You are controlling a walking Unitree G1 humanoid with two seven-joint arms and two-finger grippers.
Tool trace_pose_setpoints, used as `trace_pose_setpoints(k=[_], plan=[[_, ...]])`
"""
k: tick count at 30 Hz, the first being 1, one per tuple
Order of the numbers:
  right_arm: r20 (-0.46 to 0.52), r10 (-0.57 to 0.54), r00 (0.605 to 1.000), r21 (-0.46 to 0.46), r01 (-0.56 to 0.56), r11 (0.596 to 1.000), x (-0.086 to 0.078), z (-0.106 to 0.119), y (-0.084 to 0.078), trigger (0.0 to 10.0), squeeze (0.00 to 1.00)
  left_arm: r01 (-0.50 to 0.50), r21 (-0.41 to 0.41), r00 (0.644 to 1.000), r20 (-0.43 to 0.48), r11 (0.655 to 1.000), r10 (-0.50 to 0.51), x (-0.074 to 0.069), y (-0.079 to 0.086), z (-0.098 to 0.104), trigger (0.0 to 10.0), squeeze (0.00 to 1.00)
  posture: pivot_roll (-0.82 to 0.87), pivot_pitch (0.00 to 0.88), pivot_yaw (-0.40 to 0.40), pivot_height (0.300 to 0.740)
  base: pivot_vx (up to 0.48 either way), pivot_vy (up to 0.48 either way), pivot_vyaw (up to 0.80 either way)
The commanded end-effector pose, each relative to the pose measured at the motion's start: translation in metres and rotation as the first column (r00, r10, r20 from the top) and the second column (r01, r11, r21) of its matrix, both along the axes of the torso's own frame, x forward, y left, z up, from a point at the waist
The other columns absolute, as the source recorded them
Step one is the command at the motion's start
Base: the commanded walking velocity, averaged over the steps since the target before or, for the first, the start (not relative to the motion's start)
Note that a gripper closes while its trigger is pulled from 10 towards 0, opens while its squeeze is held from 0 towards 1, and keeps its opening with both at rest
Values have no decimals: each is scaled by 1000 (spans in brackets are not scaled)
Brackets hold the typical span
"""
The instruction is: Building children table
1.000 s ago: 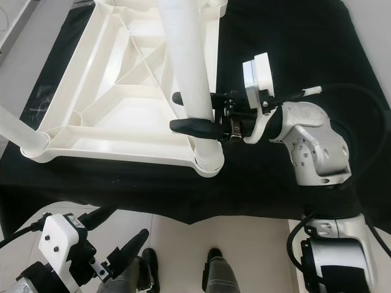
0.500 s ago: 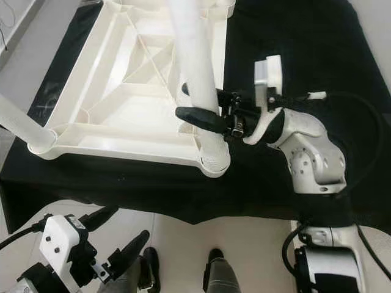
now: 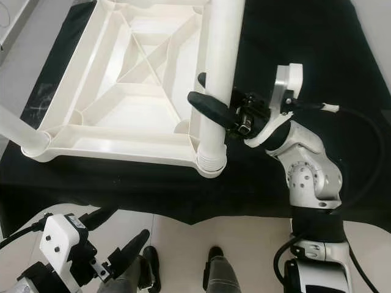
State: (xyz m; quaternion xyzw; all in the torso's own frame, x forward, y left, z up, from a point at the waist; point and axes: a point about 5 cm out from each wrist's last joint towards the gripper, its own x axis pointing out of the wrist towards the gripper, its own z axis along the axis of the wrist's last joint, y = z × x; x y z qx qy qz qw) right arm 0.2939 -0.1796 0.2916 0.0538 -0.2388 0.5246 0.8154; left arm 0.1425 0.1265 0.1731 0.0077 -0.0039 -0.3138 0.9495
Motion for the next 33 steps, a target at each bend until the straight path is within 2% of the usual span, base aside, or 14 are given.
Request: trace_pose_setpoints(k=[1, 3, 4, 10, 16, 19, 21, 23, 26, 31, 33], plan=[[-36, -74, 997, -5, 74, 997, -1, -12, -5, 10000, 0, -1, 26, 999, -32, 1000, 1, -2, 3, -5, 10000, 0, 94, 412, 52, 740, 0, 0, 0], [-35, -100, 994, 0, 100, 995, -2, -13, -4, 10000, 0, -1, 26, 999, -33, 1000, 2, -2, 3, -5, 10000, 0, 94, 413, 53, 740, 0, 0, 0], [-32, -155, 987, 4, 155, 988, -5, -17, -4, 10000, 0, -1, 27, 999, -32, 1000, 2, -1, 3, -5, 10000, 0, 94, 412, 55, 740, 0, 0, 0], [-18, -211, 977, -17, 210, 977, -9, -22, -2, 10000, 0, -1, 28, 1000, -31, 1000, 2, -1, 4, -5, 10000, 0, 93, 410, 58, 740, 0, 0, 0], [24, -318, 948, -53, 319, 946, -10, -25, -2, 10000, 0, 0, 30, 1000, -30, 1000, 1, 1, 4, -6, 10000, 0, 86, 406, 61, 740, 0, 0, 0], [27, -373, 927, -43, 374, 926, -10, -26, -4, 10000, 0, 0, 30, 1000, -29, 1000, 1, 2, 4, -6, 10000, 0, 88, 404, 61, 740, 0, 0, 0], [15, -435, 900, -7, 435, 900, -11, -27, -6, 10000, 0, -1, 31, 1000, -28, 1000, 2, 3, 5, -6, 10000, 0, 87, 401, 62, 740, 0, 0, 0], [6, -452, 892, 7, 452, 892, -12, -27, -6, 10000, 0, -1, 32, 1000, -28, 999, 2, 3, 5, -6, 10000, 0, 87, 401, 62, 740, 0, 0, 0], [-45, -508, 860, 56, 510, 858, -16, -33, -9, 10000, 0, -1, 33, 1000, -27, 999, 2, 4, 5, -7, 10000, 0, 85, 399, 64, 740, 0, 0, 0], [-57, -530, 846, 70, 532, 844, -17, -35, -9, 10000, 0, 7, 37, 1000, -27, 999, -6, 6, 7, -7, 10000, 0, 81, 376, 68, 740, 0, 0, 0], [-62, -547, 835, 124, 551, 825, -14, -26, -12, 10000, 0, -38, 47, 999, -32, 998, 39, 16, 14, -4, 10000, 0, 72, 358, 68, 740, 0, 0, 0]])
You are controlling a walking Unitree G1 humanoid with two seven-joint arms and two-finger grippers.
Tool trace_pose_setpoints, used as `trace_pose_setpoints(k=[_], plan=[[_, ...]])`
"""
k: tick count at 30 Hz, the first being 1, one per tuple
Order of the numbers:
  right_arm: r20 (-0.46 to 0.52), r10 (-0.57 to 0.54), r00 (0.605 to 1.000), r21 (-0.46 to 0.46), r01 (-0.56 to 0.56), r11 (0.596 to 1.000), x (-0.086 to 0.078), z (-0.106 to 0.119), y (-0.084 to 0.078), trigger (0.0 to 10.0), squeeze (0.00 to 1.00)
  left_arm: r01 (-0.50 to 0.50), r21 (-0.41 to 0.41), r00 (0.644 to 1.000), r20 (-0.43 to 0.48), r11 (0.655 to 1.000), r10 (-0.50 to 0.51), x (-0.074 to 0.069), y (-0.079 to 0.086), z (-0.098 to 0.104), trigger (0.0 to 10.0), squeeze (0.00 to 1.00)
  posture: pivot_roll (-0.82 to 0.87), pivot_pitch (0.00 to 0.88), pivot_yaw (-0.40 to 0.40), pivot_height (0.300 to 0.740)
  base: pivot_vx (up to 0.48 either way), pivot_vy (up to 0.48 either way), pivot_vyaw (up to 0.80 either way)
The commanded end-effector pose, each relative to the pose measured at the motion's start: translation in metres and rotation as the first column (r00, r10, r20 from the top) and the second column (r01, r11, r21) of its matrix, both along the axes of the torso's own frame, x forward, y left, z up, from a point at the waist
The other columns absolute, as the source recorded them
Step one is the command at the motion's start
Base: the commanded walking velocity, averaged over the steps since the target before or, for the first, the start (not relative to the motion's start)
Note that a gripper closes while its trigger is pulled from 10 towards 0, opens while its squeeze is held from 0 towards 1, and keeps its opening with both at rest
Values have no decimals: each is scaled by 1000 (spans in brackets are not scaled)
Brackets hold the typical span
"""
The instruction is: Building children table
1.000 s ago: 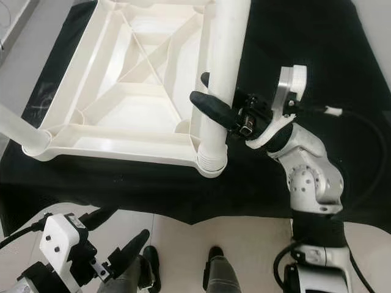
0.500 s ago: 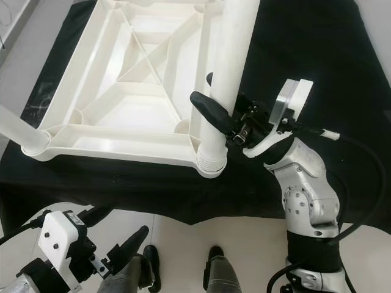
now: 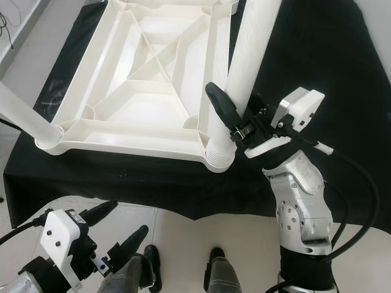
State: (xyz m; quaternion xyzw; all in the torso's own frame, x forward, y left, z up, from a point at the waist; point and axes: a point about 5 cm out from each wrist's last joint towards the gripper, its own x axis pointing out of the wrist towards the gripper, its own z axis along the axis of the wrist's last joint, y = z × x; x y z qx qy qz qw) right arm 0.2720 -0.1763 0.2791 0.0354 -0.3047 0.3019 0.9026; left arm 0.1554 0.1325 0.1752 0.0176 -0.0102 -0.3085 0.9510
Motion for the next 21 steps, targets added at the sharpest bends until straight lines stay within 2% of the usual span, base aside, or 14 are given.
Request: trace_pose_setpoints(k=[1, 2, 4, 5, 6, 9, 11, 12, 13, 14, 17, 18, 19, 21], plan=[[-90, -100, 991, 21, 103, 994, 8, -13, -15, 10000, 0, -28, 31, 998, -51, 999, 29, 3, 8, -7, 10000, 0, 72, 358, 68, 740, 0, 0, 0], [-78, -106, 991, 49, 110, 993, 9, -7, -17, 10000, 0, -61, 46, 998, -31, 997, 63, 11, 13, -2, 10000, 0, 72, 358, 68, 740, 0, 0, 0], [-35, -92, 995, 106, 95, 990, 12, 13, -18, 10000, 0, -150, 49, 981, 132, 987, 143, 53, 31, 30, 10000, 0, 65, 317, 56, 740, 0, 0, 0], [-35, -92, 995, 106, 95, 990, 12, 13, -18, 10000, 0, -150, 49, 981, 132, 987, 143, 53, 31, 30, 10000, 0, 65, 317, 56, 740, 0, 0, 0], [0, -87, 996, 137, 86, 987, 17, 27, -16, 10000, 0, -185, -10, 946, 269, 983, 181, 84, 41, 70, 10000, 0, 57, 286, 48, 740, 0, 0, 0], [11, -89, 996, 142, 86, 986, 18, 32, -15, 10000, 0, -183, -41, 933, 308, 982, 186, 93, 43, 84, 10000, 0, 57, 286, 48, 740, 0, 0, 0], [37, -88, 995, 119, 83, 989, 20, 38, -10, 10000, 0, -132, -79, 919, 363, 988, 151, 103, 39, 106, 10000, 0, 52, 261, 46, 740, 0, 0, 0], [60, -83, 995, 118, 75, 990, 22, 45, -6, 10000, 0, -50, -124, 907, 410, 991, 97, 110, 31, 129, 10000, 0, 42, 242, 46, 740, 0, 0, 0], [60, -83, 995, 118, 75, 990, 22, 45, -6, 10000, 0, -50, -124, 907, 410, 991, 97, 110, 31, 129, 10000, 0, 42, 242, 46, 740, 0, 0, 0], [74, -91, 993, 106, 83, 991, 24, 50, -3, 10000, 0, 68, -150, 898, 440, 986, 5, 113, 19, 147, 10000, 0, 35, 224, 47, 740, 0, 0, 0], [77, -121, 990, 87, 114, 990, 29, 56, -1, 10000, 0, 347, -160, 850, 470, 924, -237, 108, -10, 173, 10000, 0, 24, 195, 46, 740, 0, 0, 0], [77, -121, 990, 87, 114, 990, 29, 56, -1, 10000, 0, 347, -160, 850, 470, 924, -237, 108, -10, 173, 10000, 0, 24, 195, 46, 740, 0, 0, 0], [86, -148, 985, 26, 146, 989, 31, 55, 1, 10000, 0, 450, -174, 821, 467, 876, -329, 106, -19, 177, 10000, 0, 21, 178, 45, 740, 0, 0, 0], [86, -148, 985, 26, 146, 989, 31, 55, 1, 10000, 0, 450, -174, 821, 467, 876, -329, 106, -19, 177, 10000, 0, 21, 178, 45, 740, 0, 0, 0]])
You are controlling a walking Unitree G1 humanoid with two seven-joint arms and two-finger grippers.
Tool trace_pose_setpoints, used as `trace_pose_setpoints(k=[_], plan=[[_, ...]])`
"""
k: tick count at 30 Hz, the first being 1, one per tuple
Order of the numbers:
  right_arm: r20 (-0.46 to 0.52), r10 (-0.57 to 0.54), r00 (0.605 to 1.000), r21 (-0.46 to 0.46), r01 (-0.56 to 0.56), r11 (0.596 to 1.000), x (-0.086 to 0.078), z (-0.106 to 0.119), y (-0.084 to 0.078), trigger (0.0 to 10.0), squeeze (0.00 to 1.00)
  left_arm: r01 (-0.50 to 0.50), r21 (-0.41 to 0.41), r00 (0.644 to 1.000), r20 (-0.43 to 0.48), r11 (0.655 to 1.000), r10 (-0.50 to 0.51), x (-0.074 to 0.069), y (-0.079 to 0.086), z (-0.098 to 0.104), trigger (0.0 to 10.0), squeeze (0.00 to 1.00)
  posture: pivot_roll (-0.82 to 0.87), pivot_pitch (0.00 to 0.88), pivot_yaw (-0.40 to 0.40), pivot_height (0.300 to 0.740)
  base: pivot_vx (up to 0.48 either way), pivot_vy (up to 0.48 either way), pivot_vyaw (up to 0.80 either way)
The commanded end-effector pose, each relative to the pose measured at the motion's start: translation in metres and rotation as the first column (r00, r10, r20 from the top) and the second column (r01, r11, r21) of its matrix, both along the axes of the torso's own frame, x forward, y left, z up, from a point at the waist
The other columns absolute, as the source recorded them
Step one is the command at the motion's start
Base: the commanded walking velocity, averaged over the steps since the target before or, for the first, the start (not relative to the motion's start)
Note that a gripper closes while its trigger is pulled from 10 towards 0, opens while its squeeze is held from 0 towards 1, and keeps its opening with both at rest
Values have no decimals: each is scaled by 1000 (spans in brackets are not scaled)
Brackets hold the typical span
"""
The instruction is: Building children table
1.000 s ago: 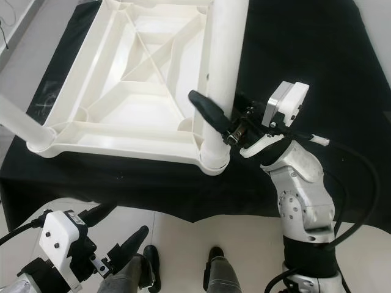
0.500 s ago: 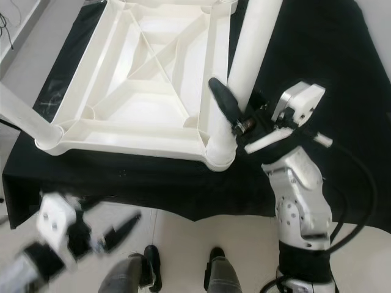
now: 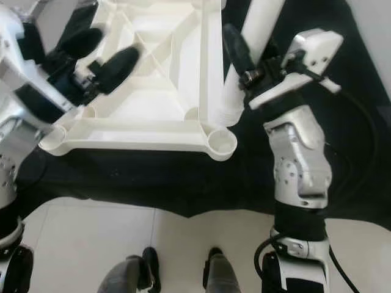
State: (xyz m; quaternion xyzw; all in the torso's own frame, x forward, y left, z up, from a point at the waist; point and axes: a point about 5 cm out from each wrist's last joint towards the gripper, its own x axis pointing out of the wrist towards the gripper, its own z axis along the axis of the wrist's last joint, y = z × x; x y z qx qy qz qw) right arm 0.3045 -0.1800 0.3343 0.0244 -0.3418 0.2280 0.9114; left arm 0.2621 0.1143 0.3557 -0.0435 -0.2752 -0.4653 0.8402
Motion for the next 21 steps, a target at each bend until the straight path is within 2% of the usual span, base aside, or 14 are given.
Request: trace_pose_setpoints(k=[1, 2, 3, 4, 5, 6, 8, 9, 12, 13, 15, 16, 17, 21], plan=[[31, -34, 999, -131, 38, 991, 0, -4, 14, 10000, 0, 110, -29, 994, -23, 993, -111, 3, -6, 4, 10000, 0, 14, 161, 43, 740, 0, 0, 0], [31, -34, 999, -131, 38, 991, 0, -4, 14, 10000, 0, 110, -29, 994, -23, 993, -111, 3, -6, 4, 10000, 0, 14, 161, 43, 740, 0, 0, 0], [39, -33, 999, -179, 39, 983, 0, -6, 22, 10000, 0, 149, -46, 989, -18, 988, -149, 5, -9, 10, 10000, 0, 12, 149, 43, 740, 0, 0, 0], [39, -30, 999, -205, 37, 978, 0, -7, 28, 10000, 0, 179, -60, 984, -8, 982, -180, 7, -12, 16, 10000, 63, 12, 149, 43, 740, 0, 0, 0], [42, -29, 999, -221, 38, 975, 1, -8, 34, 10000, 0, 202, -86, 979, 7, 976, -202, 10, -15, 26, 10000, 1000, 8, 138, 45, 740, 0, 0, 0], [42, -29, 999, -221, 38, 975, 1, -8, 34, 10000, 0, 202, -86, 979, 7, 976, -202, 10, -15, 26, 10000, 1000, 8, 138, 45, 740, 0, 0, 0], [54, -32, 998, -247, 45, 968, 2, -10, 41, 10000, 0, 210, -99, 977, 49, 973, -206, 14, -20, 42, 10000, 1000, 8, 130, 46, 740, 0, 0, 0], [54, -32, 998, -247, 45, 968, 2, -10, 41, 10000, 0, 210, -99, 977, 49, 973, -206, 14, -20, 42, 10000, 1000, 8, 130, 46, 740, 0, 0, 0], [72, 0, 997, -281, 20, 960, 0, -12, 54, 10000, 0, 176, -118, 983, 68, 977, -169, 24, -22, 60, 10000, 1000, 6, 118, 47, 740, 0, 0, 0], [78, 21, 997, -297, 3, 955, -3, -13, 60, 10000, 0, 174, -132, 984, 60, 976, -167, 27, -23, 66, 10000, 627, 3, 109, 49, 740, 0, 0, 0], [82, 34, 996, -307, -7, 952, -4, -13, 64, 10000, 0, 175, -140, 984, 54, 975, -169, 30, -24, 69, 10000, 627, 3, 109, 49, 740, 0, 0, 0], [86, 59, 995, -326, -28, 945, -7, -15, 70, 10000, 0, 159, -131, 987, 59, 979, -153, 31, -24, 73, 10000, 145, 0, 105, 50, 740, 0, 0, 0], [94, 82, 992, -349, -45, 936, -10, -17, 78, 10000, 0, 156, -130, 987, 61, 979, -149, 31, -24, 78, 10000, 0, -2, 102, 52, 740, 0, 0, 0], [109, 128, 986, -396, -75, 915, -16, -21, 92, 10000, 0, 123, -132, 991, 62, 984, -115, 32, -16, 89, 10000, 0, -5, 97, 55, 740, 0, 0, 0]])
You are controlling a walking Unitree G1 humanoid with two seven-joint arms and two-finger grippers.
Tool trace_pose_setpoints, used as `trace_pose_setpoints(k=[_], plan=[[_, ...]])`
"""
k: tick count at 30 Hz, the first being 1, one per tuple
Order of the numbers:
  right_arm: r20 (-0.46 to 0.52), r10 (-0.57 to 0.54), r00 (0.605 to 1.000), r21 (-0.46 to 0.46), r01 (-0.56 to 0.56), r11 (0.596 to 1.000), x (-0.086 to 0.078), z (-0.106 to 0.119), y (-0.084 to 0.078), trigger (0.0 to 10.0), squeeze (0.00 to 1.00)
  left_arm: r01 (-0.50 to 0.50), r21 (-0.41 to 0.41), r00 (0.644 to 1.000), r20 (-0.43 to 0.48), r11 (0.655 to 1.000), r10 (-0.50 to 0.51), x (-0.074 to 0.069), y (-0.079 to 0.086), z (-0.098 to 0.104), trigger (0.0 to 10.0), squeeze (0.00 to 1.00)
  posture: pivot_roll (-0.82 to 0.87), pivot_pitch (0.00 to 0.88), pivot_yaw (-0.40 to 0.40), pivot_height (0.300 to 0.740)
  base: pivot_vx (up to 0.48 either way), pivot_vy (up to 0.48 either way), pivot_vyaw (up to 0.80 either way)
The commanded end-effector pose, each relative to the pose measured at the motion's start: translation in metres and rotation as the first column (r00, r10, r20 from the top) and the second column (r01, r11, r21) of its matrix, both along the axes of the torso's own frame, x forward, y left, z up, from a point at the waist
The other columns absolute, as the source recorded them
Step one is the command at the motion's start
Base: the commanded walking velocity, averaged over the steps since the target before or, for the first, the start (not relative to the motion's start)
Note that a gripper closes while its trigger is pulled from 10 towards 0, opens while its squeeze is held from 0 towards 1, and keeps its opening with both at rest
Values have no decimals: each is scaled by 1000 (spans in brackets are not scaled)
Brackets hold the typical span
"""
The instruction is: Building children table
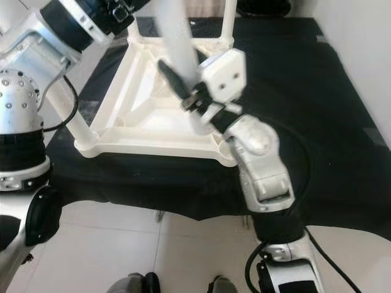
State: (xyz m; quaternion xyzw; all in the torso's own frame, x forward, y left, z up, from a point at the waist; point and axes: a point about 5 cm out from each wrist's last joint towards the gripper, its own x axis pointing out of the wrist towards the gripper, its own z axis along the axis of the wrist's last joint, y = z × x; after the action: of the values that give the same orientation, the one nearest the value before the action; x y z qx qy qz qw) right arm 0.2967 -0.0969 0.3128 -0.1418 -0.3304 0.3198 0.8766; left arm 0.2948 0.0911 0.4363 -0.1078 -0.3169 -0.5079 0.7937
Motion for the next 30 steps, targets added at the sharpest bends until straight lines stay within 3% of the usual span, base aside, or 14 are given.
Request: trace_pose_setpoints(k=[1, 2, 4, 5, 10, 12, 16, 20, 26, 27, 30], plan=[[46, 48, 998, -42, -47, 998, -9, 0, 12, 10000, 0, -44, -7, 999, 12, 999, 44, 0, 10, 10, 10000, 0, -8, 93, 57, 740, 0, 0, 0], [45, 53, 998, -55, -50, 997, -9, -2, 14, 10000, 0, -42, -16, 999, 0, 999, 42, 1, 13, 11, 8235, 0, -12, 91, 61, 740, 0, 0, 0], [44, 53, 998, -63, -51, 997, -10, -4, 15, 10000, 0, -36, -22, 999, -8, 999, 36, 3, 14, 11, 8235, 0, -12, 91, 61, 740, 0, 0, 0], [34, 41, 999, -71, -38, 997, -8, -6, 16, 10000, 0, -33, -27, 999, -29, 999, 32, 8, 13, 8, 0, 0, -13, 92, 62, 740, 0, 0, 0], [3, -6, 1000, -83, 6, 997, -3, -13, 14, 10000, 0, -39, -17, 998, -54, 999, 38, 20, 9, 3, 0, 0, -14, 93, 60, 740, 0, 0, 0], [-34, -42, 999, -97, 39, 994, 3, -18, 12, 10000, 0, -7, 11, 997, -71, 1000, 8, 23, -4, -3, 0, 0, -9, 94, 52, 740, 0, 0, 0], [-69, -55, 996, -121, 47, 992, 6, -22, 11, 10000, 0, 29, 45, 996, -86, 999, -25, 23, -16, -10, 0, 0, -10, 95, 48, 740, 0, 0, 0], [-118, -110, 987, -185, 87, 979, 15, -28, 13, 10000, 0, 90, 98, 994, -74, 991, -83, 18, -22, -20, 0, 0, -15, 97, 44, 740, 0, 0, 0], [-165, -115, 980, -202, 80, 976, 20, -30, 17, 10000, 0, 110, 137, 993, -66, 985, -101, 18, -27, -27, 0, 0, -14, 96, 40, 740, 0, 0, 0], [-203, -108, 973, -210, 65, 976, 22, -31, 20, 10000, 1000, 115, 156, 992, -60, 981, -107, 18, -30, -31, 0, 0, -16, 94, 37, 740, 0, 0, 0], [-262, -115, 958, -241, 50, 969, 28, -32, 29, 10000, 1000, 122, 199, 992, -41, 972, -116, 18, -36, -37, 0, 0, -19, 91, 37, 740, 0, 0, 0]])
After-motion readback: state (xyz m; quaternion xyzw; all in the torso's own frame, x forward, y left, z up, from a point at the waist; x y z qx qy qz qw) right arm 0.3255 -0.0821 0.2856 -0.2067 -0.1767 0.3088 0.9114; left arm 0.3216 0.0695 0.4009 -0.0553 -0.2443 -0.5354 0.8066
